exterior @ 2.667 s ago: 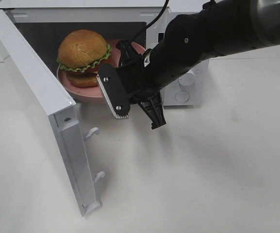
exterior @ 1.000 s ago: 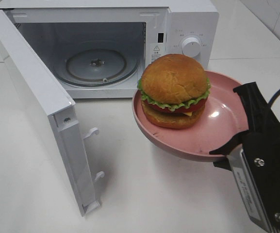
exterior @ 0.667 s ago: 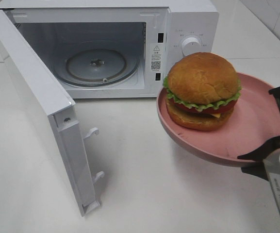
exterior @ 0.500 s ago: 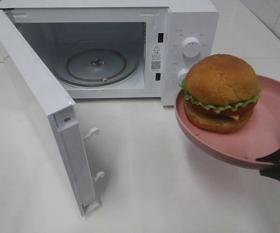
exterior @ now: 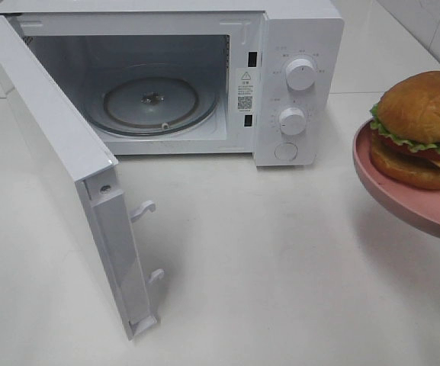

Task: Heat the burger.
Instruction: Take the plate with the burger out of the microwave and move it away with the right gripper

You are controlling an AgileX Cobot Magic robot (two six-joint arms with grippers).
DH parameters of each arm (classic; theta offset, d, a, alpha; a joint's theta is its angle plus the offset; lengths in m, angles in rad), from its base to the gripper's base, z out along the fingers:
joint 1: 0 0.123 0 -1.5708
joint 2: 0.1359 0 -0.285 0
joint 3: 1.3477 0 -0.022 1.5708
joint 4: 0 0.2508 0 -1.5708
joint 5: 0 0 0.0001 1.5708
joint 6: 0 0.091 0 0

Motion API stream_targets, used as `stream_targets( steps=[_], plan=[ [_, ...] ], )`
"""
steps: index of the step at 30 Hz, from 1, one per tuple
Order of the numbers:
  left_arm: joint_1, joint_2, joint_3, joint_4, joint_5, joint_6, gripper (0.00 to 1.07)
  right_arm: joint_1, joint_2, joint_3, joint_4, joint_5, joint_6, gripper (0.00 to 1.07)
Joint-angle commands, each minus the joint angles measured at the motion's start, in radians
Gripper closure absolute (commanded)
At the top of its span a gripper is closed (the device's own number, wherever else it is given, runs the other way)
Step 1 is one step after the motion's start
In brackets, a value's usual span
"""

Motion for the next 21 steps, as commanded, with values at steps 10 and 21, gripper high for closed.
stream_targets(
  steps=[10, 21],
  plan=[
    [0.002, -0.017, -0.001, -0.004, -0.009, -0.007, 0.06, -0.004, -0.014, -0.008, -0.241, 0.094, 0.411, 1.05],
    [0.002, -0.017, -0.001, -0.004, -0.009, -0.007, 0.06, -0.004, 0.060, -0.008, -0.393, 0.253, 0.761, 1.05]
  ],
)
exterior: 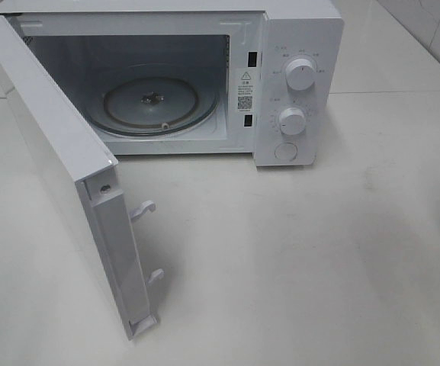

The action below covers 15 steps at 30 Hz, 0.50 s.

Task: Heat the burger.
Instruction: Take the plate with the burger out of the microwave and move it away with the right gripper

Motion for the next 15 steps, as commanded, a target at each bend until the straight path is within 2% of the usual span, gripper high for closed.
stream_targets(
  steps=[1, 13, 15],
  plan=[
    [0.002, -0.017, -0.001, -0.004, -0.009, -0.007, 0.06, -0.004, 0.032, -0.008, -0.097, 0.029, 0.090, 1.05],
    [0.002, -0.017, -0.001, -0.004, -0.009, -0.007, 0.06, -0.004, 0.300, -0.009, -0.195, 0.052, 0.621, 1.03],
    [0.002, -0.017, -0.001, -0.004, -0.009, -0.007, 0.06, -0.004, 0.318, -0.009, -0.199, 0.052, 0.653, 1.03]
  ],
)
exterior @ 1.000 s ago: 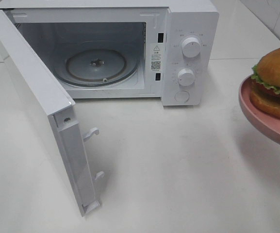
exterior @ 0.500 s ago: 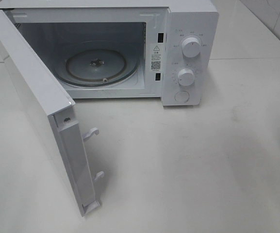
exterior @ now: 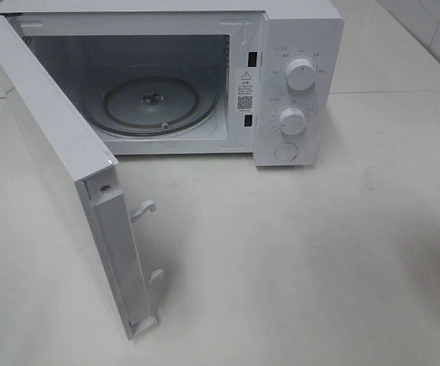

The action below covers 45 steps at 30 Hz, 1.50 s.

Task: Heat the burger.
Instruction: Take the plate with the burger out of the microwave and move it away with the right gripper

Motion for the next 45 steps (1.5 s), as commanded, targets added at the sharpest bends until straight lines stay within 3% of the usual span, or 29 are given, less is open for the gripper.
stream_targets(
  steps=[1, 14, 26, 35, 40, 45],
  plan=[
    [0.002, -0.017, -0.001, -0.004, -0.009, -0.007, 0.06, -0.004, 0.087, -0.009, -0.099, 0.011, 0.186, 1.03],
    [0.002, -0.017, -0.001, -0.004, -0.009, -0.007, 0.06, -0.004, 0.343, -0.009, -0.202, 0.002, 0.634, 1.02],
    [0.002, -0.017, -0.001, -0.004, -0.009, -0.007, 0.06, -0.004, 0.628, -0.071, -0.268, 0.004, 0.846, 1.01],
    [0.002, -0.017, -0.001, -0.004, -0.009, -0.007, 0.06, -0.004, 0.745, -0.122, -0.286, 0.004, 0.891, 0.98],
    [0.002, -0.017, -0.001, -0.004, -0.009, -0.007, 0.06, -0.004, 0.788, -0.140, -0.298, -0.052, 0.902, 0.94],
    [0.002, -0.017, -0.001, -0.004, -0.009, -0.007, 0.06, -0.004, 0.788, -0.140, -0.289, -0.097, 0.911, 0.79]
  ],
)
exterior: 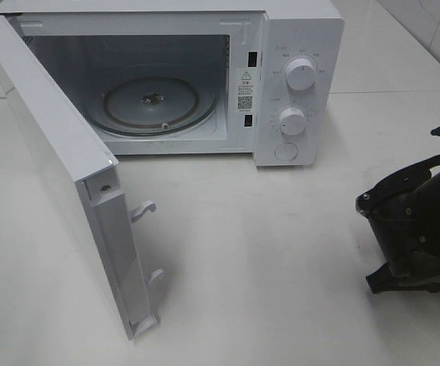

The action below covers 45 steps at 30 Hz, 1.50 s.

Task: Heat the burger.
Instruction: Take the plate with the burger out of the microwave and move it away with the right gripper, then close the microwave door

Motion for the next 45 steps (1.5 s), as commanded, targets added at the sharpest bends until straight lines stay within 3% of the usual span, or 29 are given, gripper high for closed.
stream_targets(
  steps=[1, 2, 5, 7, 10, 15, 17, 21, 32, 45],
  plan=[
    [0.002, -0.017, -0.001, -0.004, -0.009, -0.007, 0.06, -0.004, -0.001, -0.005, -0.007, 0.001, 0.006, 0.69],
    [0.002, -0.017, -0.001, -0.004, -0.009, -0.007, 0.06, -0.004, -0.008, -0.011, 0.026, 0.002, -0.025, 0.59],
    [0.002, -0.017, -0.001, -0.004, -0.009, -0.007, 0.06, -0.004, -0.025, -0.017, 0.062, 0.002, -0.071, 0.56],
    [0.002, -0.017, -0.001, -0.004, -0.009, -0.007, 0.06, -0.003, -0.088, -0.024, 0.088, -0.002, -0.132, 0.44],
    [0.002, -0.017, -0.001, -0.004, -0.009, -0.007, 0.06, -0.002, -0.182, -0.024, 0.113, -0.026, -0.204, 0.40],
    [0.002, -0.017, -0.001, -0.004, -0.009, -0.007, 0.06, -0.001, -0.271, -0.024, 0.185, -0.029, -0.320, 0.40],
    [0.002, -0.017, -0.001, -0.004, -0.009, -0.007, 0.06, -0.001, -0.399, -0.024, 0.288, -0.031, -0.534, 0.40],
    [0.002, -0.017, -0.001, -0.004, -0.009, -0.007, 0.06, -0.001, -0.490, -0.024, 0.370, -0.028, -0.659, 0.40],
    [0.002, -0.017, -0.001, -0.004, -0.009, -0.007, 0.06, -0.001, -0.811, -0.074, 0.810, 0.064, -1.233, 0.29],
    [0.002, -0.017, -0.001, -0.004, -0.009, -0.007, 0.06, -0.001, -1.165, -0.106, 0.894, 0.236, -1.354, 0.31]
  ],
)
